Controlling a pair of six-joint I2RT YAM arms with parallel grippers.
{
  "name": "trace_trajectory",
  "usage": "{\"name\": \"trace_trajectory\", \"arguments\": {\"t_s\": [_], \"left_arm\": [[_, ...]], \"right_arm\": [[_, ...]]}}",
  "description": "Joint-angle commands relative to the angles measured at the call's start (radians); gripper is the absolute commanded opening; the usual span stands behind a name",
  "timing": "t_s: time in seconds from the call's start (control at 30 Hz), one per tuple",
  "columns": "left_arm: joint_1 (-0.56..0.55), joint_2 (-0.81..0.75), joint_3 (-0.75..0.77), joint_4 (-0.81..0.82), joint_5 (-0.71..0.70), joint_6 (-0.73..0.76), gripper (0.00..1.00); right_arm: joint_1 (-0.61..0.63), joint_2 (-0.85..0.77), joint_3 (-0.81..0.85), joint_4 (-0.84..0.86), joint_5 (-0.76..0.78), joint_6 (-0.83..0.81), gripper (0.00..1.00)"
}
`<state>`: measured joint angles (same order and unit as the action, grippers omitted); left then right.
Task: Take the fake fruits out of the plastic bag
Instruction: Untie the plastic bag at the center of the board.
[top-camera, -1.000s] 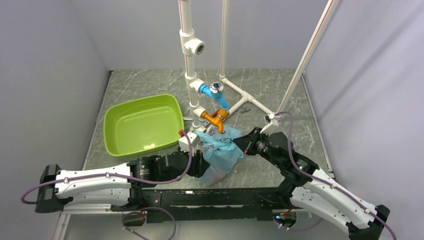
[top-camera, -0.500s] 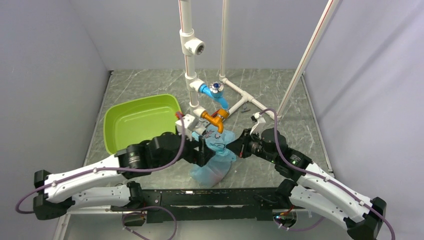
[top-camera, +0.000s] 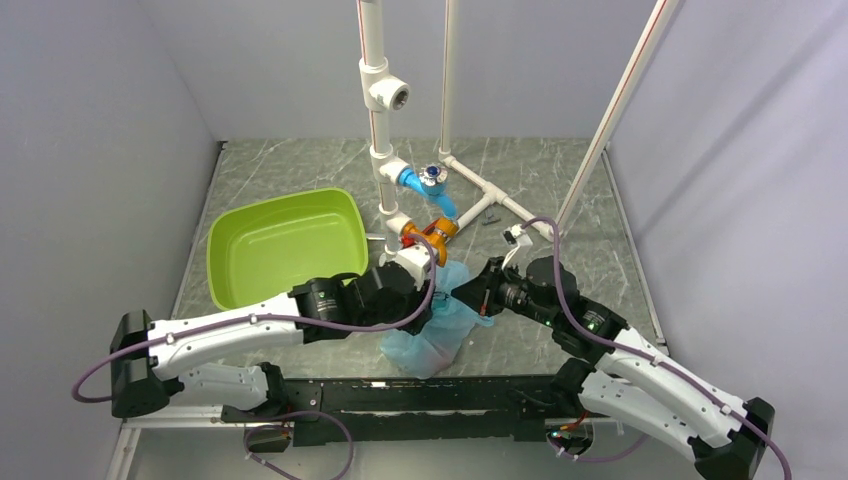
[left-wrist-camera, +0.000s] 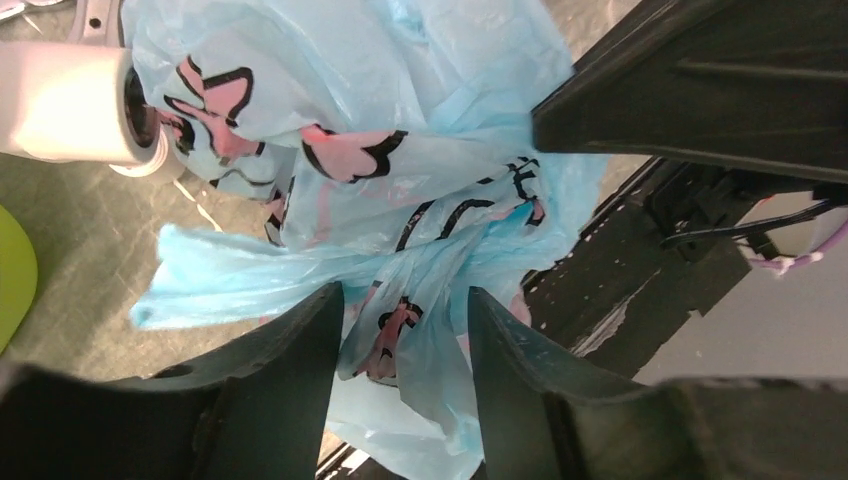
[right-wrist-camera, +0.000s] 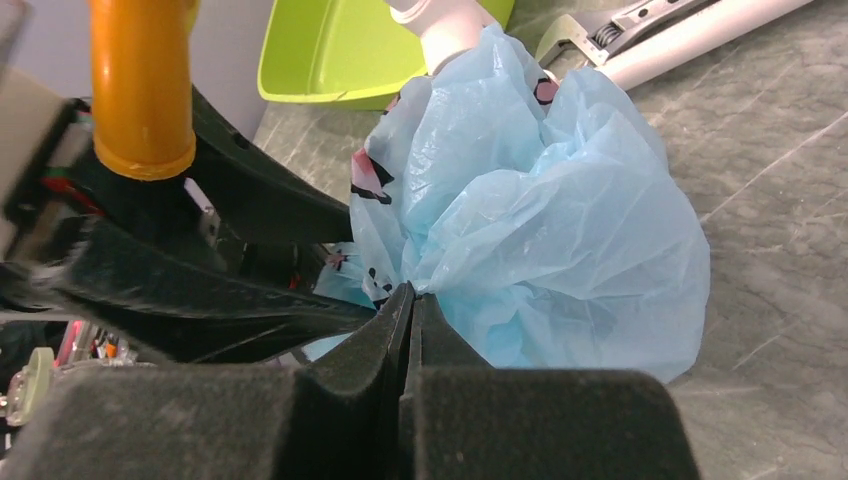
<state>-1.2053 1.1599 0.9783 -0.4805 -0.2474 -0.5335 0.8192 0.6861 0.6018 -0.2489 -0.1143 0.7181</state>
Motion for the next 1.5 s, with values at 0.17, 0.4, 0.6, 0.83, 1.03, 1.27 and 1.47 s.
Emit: {"name": "trace_trajectory", "arguments": {"t_s": [0.17,0.4,0.6,0.83,1.03,1.27,1.47], "left_arm": [[0.002,-0.054,-0.015,-0.037,-0.058,-0.027,0.14],[0.032,-0.279,-0.209,0.222,0.016,-0.059,0.0],[0.079,-0.367,-0.35,0.435,0.14,-0.122,0.0],[0.084,-0.315,-0.328,0.451,0.141,-0.148,0.0],[0.109,-0.301,-0.365,0.553,0.226,-0.159,0.0],[0.144,-0.234,-0.348,0.564,0.279,-0.176,0.0],[0.145,-0.211,-0.33,0.527,0.294,-0.177,0.0]], "right_arm": [[-0.01,-0.03,0.029,-0.043,0.138,0.064,0.0],[-0.041,-0.052,0.068,-0.256,0.535,-0.029,0.0],[-0.04,-0.001,0.125,-0.296,0.278,-0.15,0.17],[-0.04,-0.076,0.208,-0.418,0.1,-0.148,0.8],[-0.04,-0.152,0.17,-0.42,0.075,0.226,0.95],[-0.04,-0.112,0.047,-0.177,-0.073,0.412,0.94],[-0.041,-0.113,0.048,-0.201,0.082,0.414,0.46]]}}
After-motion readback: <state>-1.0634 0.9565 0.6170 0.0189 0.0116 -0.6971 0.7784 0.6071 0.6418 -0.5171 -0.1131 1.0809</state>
